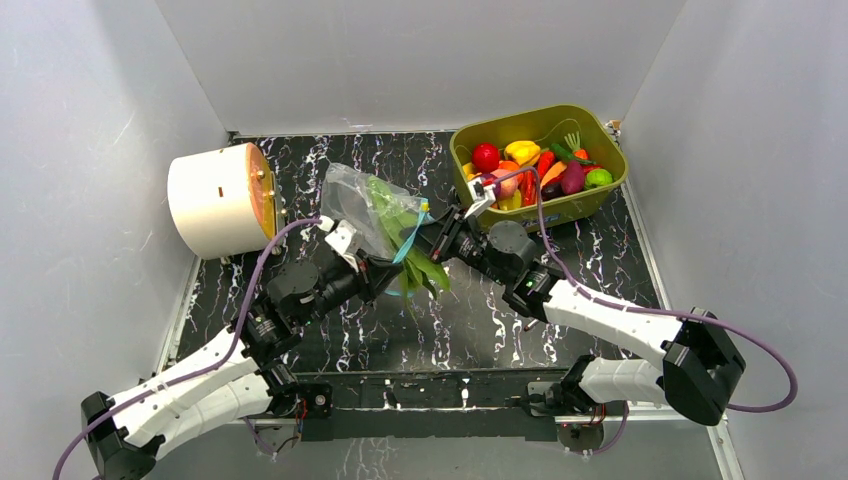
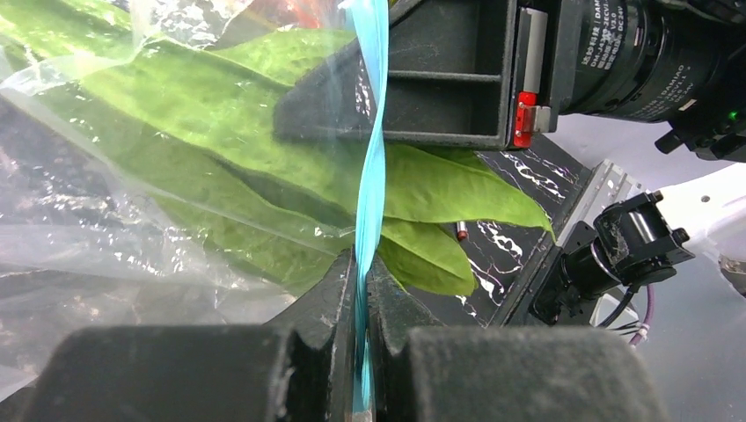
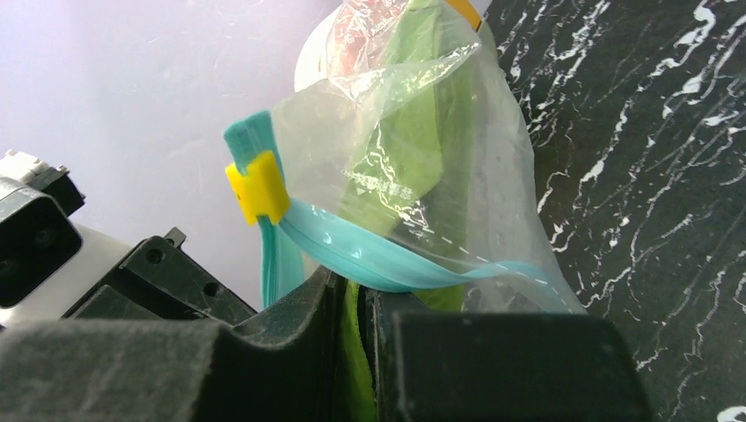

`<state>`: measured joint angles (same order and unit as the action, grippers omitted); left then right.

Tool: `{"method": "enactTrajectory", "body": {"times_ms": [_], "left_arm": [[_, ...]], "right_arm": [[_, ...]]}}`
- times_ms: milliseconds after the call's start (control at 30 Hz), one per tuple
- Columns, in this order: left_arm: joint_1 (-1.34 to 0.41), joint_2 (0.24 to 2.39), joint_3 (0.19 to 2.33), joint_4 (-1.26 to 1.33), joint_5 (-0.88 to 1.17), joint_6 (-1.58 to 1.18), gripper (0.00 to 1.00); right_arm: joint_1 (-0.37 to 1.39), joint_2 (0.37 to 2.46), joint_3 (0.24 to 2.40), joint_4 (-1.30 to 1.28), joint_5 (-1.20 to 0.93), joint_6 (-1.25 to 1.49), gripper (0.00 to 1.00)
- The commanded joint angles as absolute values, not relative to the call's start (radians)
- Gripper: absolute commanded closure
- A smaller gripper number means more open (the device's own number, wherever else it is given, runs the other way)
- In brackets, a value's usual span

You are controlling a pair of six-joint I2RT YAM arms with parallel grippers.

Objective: Place the food in the zip-top bag and seal the zipper
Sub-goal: Place the fake vegetable in the zipper food storage bag.

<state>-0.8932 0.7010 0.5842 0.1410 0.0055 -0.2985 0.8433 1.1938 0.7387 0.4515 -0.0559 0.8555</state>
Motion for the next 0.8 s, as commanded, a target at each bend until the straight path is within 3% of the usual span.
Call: {"method": "enactTrajectory", "body": {"times_ms": [0, 267, 367, 500, 667, 767], "left_arm": [[-0.897, 0.714, 0.643, 0.169, 0.056, -0.289, 1.00], [-0.896, 0.739, 0.650, 0.152, 0.118, -0.422, 1.00], [-0.897, 0.697, 0.604, 0.155, 0.097, -0.471, 1.00], [-0.896, 0.755, 0.692, 0.206, 0.130, -0.533, 1.00], [-0.896, 0.808, 0.681, 0.258, 0.075, -0.400, 1.00], [-0.897, 0.824, 0.701, 0.277, 0.009, -0.311, 1.00]], "right_arm": [[0.878, 1.191, 0.725, 0.666, -0.028, 0.832, 1.00], [0.882, 1.131, 0.700, 0.721, 0.211, 0.840, 1.00], [0.883, 1.138, 0.677, 0.800, 0.186, 0.848, 1.00], [0.895, 1.136, 0.657, 0.689, 0.256, 0.857, 1.00], [0.912, 1.170, 0.686, 0.711, 0.200, 0.893, 1.00], [0.920, 1.201, 0.773, 0.569, 0.125, 0.859, 1.00]]}}
